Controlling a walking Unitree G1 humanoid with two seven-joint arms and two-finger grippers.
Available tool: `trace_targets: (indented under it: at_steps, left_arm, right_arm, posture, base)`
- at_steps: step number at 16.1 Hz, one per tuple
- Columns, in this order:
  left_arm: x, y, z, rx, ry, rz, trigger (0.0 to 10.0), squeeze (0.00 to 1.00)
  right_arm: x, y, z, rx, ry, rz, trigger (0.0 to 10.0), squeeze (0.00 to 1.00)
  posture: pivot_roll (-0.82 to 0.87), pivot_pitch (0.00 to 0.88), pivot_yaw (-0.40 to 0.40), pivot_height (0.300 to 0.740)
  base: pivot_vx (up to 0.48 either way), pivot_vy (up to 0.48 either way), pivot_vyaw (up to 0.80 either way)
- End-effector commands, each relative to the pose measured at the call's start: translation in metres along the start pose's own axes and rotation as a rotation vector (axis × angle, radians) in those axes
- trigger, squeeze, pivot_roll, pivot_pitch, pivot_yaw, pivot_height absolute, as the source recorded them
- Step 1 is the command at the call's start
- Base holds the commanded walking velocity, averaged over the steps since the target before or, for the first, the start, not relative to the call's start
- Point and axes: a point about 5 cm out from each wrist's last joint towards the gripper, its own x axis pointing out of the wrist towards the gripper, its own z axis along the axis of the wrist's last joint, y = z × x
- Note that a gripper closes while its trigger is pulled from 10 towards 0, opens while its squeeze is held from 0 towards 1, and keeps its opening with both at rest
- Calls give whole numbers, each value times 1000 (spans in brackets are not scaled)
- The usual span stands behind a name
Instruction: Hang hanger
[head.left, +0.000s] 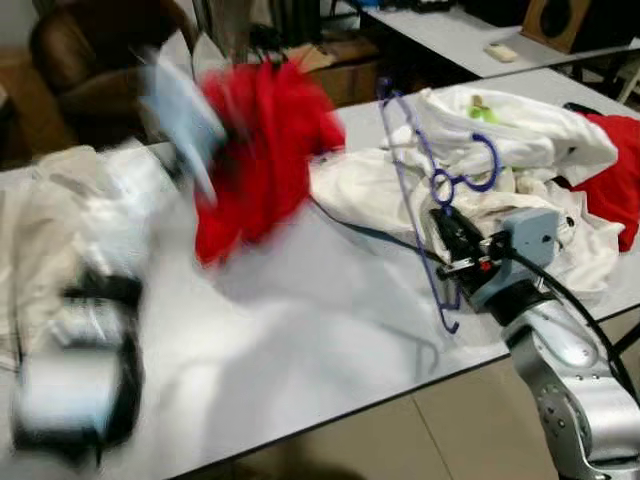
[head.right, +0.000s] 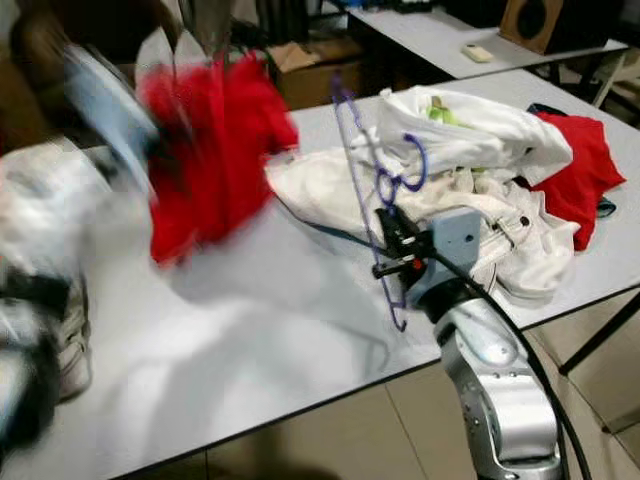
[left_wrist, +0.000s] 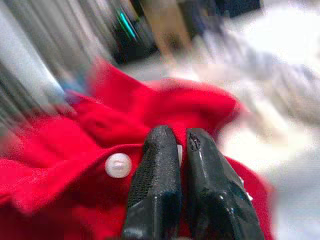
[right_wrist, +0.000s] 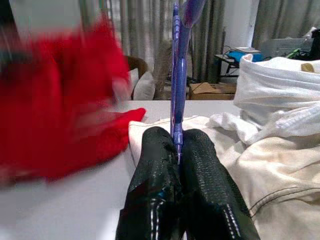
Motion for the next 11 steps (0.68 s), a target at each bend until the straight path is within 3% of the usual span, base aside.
trace_targets:
  at_steps: [1, 2, 6, 7, 10, 11]
  left_arm:
    - [3, -2, 2, -6, 6, -14, 0, 0]
    - [2, -7, 2, -31, 3, -41, 0, 0]
    - [-2, -6, 3, 2, 18, -63, 0, 0]
    - [-4, -11, 1, 3, 28, -105, 0, 0]
    - [-15, -45, -5, -48, 64, -358, 0, 0]
    - [-17, -48, -3, -54, 51, -383, 0, 0]
  right_arm:
    - [2, 0, 1, -6, -3, -1, 10000, 0]
    - [2, 0, 0, -6, -1, 4, 10000, 0]
    - [2, 0, 0, -7, 3, 10, 10000, 0]
    - [2, 0, 0, -7, 2, 9, 10000, 0]
    - [1, -7, 7, 19, -39, -37, 10000, 0]
    - [1, -8, 8, 23, -45, -43, 10000, 0]
  posture:
    - [-263, 0, 71, 740]
    - [-260, 0, 68, 740]
    - [-256, 0, 62, 740]
    - [-256, 0, 62, 740]
    - [-257, 0, 60, 740]
    - [-257, 0, 60, 740]
  base:
    - [0, 0, 0]
    - [0, 0, 0]
    - [0, 0, 0]
    - [0, 0, 0]
    - [0, 0, 0]
    - [0, 0, 0]
